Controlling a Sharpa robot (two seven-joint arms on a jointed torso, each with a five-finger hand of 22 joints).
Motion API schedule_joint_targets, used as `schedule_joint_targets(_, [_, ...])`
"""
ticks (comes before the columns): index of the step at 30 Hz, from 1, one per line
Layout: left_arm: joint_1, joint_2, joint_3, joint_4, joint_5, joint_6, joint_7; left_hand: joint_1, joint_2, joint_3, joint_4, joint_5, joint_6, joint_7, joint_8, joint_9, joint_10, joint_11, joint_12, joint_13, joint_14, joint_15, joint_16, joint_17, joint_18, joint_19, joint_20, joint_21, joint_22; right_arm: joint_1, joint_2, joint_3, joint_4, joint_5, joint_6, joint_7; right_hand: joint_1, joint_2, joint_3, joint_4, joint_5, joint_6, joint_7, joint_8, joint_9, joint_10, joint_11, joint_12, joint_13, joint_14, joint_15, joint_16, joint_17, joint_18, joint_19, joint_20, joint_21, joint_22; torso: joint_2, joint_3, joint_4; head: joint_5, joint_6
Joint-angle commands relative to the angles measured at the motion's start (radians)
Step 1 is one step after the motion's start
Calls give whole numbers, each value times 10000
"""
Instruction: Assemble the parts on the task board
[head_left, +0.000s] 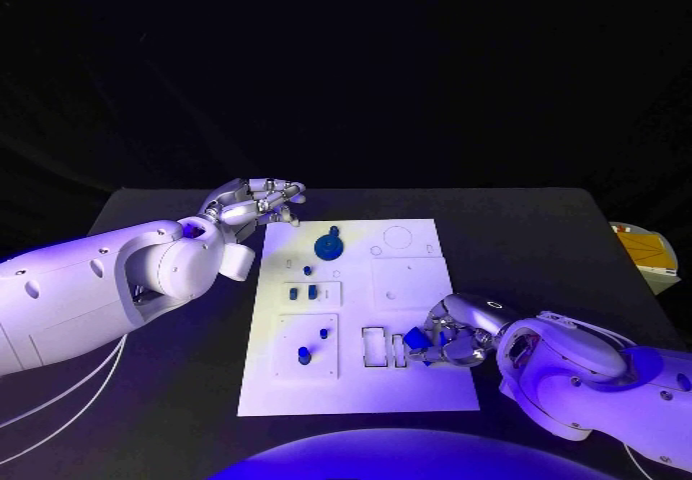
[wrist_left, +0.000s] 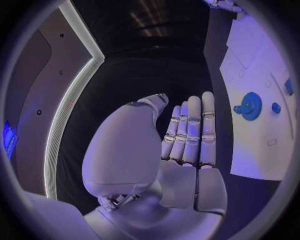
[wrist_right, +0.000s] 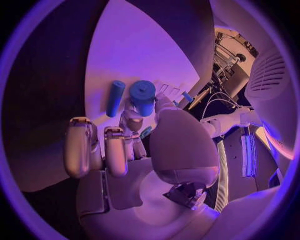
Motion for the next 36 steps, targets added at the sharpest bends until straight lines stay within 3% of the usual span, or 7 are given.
schedule_joint_targets(1, [2, 3, 6, 36, -31, 198, 49, 48, -15, 52, 28, 27, -58, 24, 31, 14, -65, -15, 34, 15, -58, -16, -14, -9, 115, -20, 33, -70, -9, -86, 51, -38, -42, -261, 366, -229, 247, 38, -94, 1, 17, -24, -67, 50, -5, 95, -3, 111, 95, 796, -57, 56, 1297, -124, 252, -2, -35, 1751, -6, -4, -2, 8, -12])
schedule_joint_targets(7, [2, -6, 6, 40, -31, 200, 40, 48, -15, 53, 27, 29, -61, 24, 33, 15, -71, -15, 39, 15, -62, -16, -13, -10, 115, -21, 34, -75, -10, -115, 82, -38, -28, -241, 193, -228, 723, 282, -310, 5, 546, 54, -109, 160, 60, 290, -42, 540, 536, 805, -87, 71, 1339, -139, 287, -27, 24, 1801, -6, -6, -1, 20, -20])
schedule_joint_targets(15, [2, -4, 6, 32, -31, 200, 34, 48, -15, 53, 27, 29, -61, 24, 33, 15, -71, -15, 39, 15, -62, -16, -13, -10, 115, -21, 34, -75, -10, -106, -8, -34, 203, 213, -837, 3, 898, 693, -389, 10, 1243, 249, -204, 279, 72, 579, -129, 1091, 1046, 827, -159, 108, 1447, -166, 348, -86, 155, 1877, -11, -4, -1, 26, -6])
schedule_joint_targets(22, [2, 10, 6, 20, -31, 210, 28, 48, -15, 53, 27, 29, -61, 24, 33, 15, -71, -15, 39, 15, -62, -16, -13, -10, 115, -21, 34, -75, -10, 200, -55, -14, 548, 750, -1388, 287, 896, 758, -401, 13, 1361, 263, -214, 281, 62, 615, -140, 1163, 1116, 828, -169, 109, 1448, -168, 353, -98, 164, 1885, -18, -9, -9, 33, 34])
schedule_joint_targets(28, [2, 22, 6, 24, -31, 255, -2, 48, -15, 53, 27, 29, -61, 24, 33, 15, -71, -15, 39, 15, -62, -16, -13, -10, 115, -21, 34, -75, -10, 448, -30, -2, 717, 1074, -1450, 390, 867, 821, -421, 22, 1476, 284, -222, 286, 53, 643, -148, 1213, 1168, 833, -178, 118, 1475, -170, 360, -108, 173, 1893, -8, -17, 1, 19, 40])
schedule_joint_targets(36, [2, 24, 6, 33, -31, 266, -10, 48, -15, 53, 27, 29, -61, 24, 33, 15, -71, -15, 39, 15, -62, -16, -13, -10, 115, -21, 34, -75, -10, 520, 292, 2, 607, 1517, -847, 484, 720, 878, -497, 30, 1486, 316, -227, 300, 45, 684, -152, 1283, 1237, 837, -182, 125, 1497, -175, 369, -115, 192, 1906, -9, -19, 9, 33, 22])
